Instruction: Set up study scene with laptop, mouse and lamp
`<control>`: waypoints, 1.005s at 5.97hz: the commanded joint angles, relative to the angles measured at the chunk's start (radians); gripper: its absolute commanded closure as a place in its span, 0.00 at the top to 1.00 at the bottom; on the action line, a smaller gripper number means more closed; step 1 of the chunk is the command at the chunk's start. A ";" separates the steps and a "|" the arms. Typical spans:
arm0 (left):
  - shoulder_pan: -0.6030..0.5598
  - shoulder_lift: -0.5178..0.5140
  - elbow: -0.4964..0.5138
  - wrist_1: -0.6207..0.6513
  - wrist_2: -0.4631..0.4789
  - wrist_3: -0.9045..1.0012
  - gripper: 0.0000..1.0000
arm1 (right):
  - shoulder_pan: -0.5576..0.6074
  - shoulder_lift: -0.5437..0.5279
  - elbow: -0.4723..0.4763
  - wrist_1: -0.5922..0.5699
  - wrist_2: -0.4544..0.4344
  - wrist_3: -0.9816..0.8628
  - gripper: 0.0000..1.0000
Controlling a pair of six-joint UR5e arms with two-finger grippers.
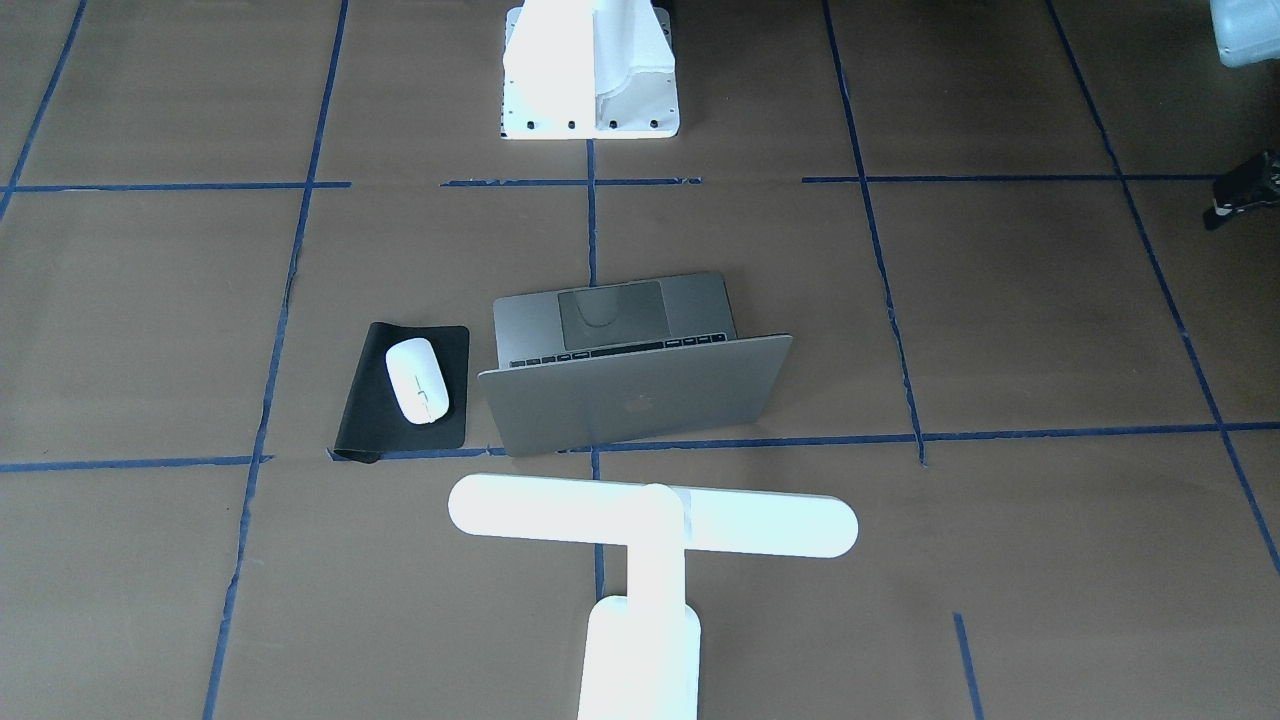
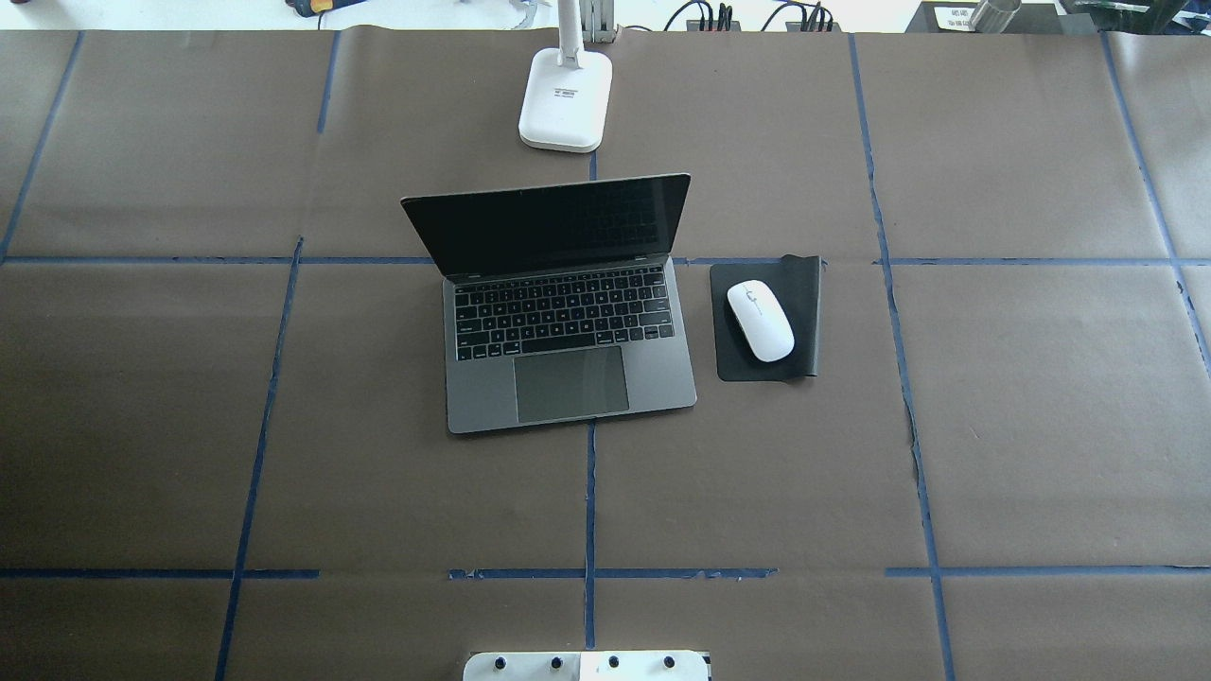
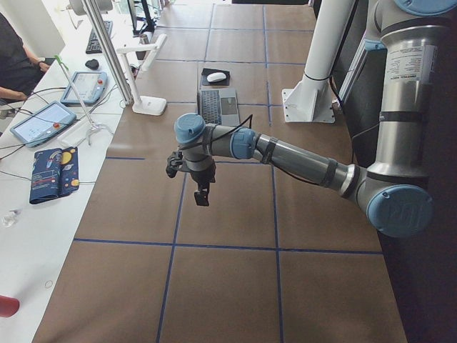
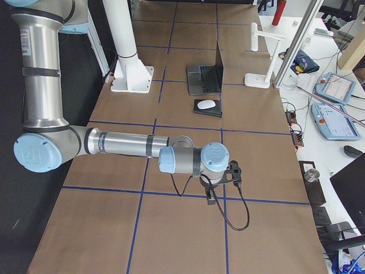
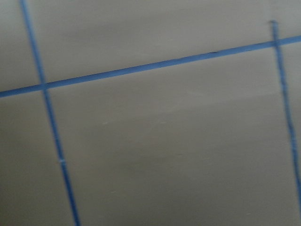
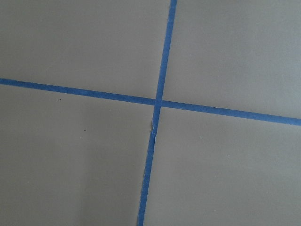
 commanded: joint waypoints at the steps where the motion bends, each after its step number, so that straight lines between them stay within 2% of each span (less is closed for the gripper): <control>1: -0.069 0.006 0.126 -0.008 -0.005 0.097 1.00 | 0.018 -0.029 0.011 0.000 -0.012 0.016 1.00; 4: -0.146 0.015 0.204 -0.013 -0.014 0.113 1.00 | 0.016 -0.029 0.009 0.000 -0.012 0.026 1.00; 5: -0.163 0.015 0.229 -0.013 -0.060 0.111 1.00 | 0.016 -0.029 0.009 0.001 -0.014 0.026 1.00; 6: -0.167 0.015 0.237 -0.016 -0.063 0.113 1.00 | 0.016 -0.027 0.009 0.000 -0.014 0.026 1.00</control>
